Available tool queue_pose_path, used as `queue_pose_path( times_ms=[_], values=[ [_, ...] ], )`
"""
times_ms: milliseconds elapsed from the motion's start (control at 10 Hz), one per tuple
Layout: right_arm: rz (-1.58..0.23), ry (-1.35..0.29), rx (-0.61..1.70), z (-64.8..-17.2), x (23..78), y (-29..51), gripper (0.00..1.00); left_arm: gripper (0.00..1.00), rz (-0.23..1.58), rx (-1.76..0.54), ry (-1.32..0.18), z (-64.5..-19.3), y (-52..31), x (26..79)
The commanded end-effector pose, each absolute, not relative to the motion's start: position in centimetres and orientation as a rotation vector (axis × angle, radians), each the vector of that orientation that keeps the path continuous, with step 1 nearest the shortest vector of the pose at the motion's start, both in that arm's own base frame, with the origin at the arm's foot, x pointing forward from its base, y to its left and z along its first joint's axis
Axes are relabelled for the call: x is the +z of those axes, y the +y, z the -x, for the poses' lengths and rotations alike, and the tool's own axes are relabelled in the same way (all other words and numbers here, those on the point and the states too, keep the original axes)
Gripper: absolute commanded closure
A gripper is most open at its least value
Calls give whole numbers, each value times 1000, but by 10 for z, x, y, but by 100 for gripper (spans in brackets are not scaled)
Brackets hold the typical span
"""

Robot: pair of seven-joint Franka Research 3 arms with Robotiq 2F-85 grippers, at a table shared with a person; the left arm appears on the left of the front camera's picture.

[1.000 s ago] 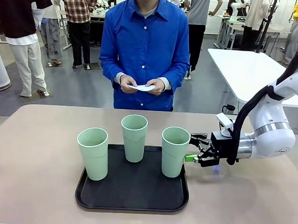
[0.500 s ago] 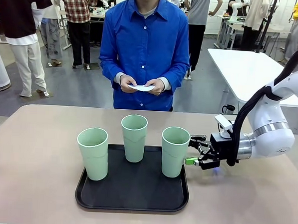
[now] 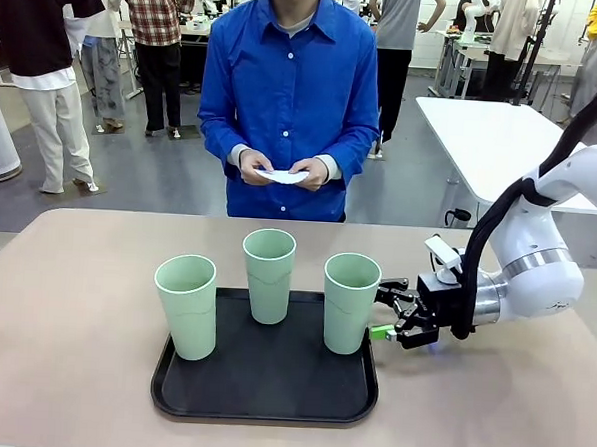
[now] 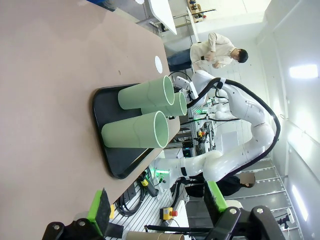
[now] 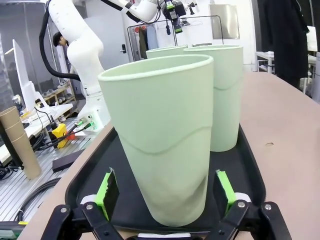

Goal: Place coasters on the table and set cups on them.
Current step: Pick up one Reusable plastic cup and place it on a coaster set by the human.

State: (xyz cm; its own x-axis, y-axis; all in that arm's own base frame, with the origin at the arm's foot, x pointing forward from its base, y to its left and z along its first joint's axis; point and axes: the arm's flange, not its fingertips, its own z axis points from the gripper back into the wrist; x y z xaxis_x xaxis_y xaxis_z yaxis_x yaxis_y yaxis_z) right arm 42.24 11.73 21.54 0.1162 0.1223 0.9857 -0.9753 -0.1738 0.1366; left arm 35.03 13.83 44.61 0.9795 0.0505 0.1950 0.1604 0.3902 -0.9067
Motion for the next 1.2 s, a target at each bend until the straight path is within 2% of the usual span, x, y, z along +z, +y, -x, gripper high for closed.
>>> queue_pose_path(
  times_ms=[0, 1100],
  values=[
    [-1300, -947, 1329, -427, 206, 124, 0, 0, 1178, -75, -209, -349, 139, 447],
    [-1302, -942, 1335, -435, 204, 143, 0, 0, 1178, -75, -209, -349, 139, 447]
  ],
)
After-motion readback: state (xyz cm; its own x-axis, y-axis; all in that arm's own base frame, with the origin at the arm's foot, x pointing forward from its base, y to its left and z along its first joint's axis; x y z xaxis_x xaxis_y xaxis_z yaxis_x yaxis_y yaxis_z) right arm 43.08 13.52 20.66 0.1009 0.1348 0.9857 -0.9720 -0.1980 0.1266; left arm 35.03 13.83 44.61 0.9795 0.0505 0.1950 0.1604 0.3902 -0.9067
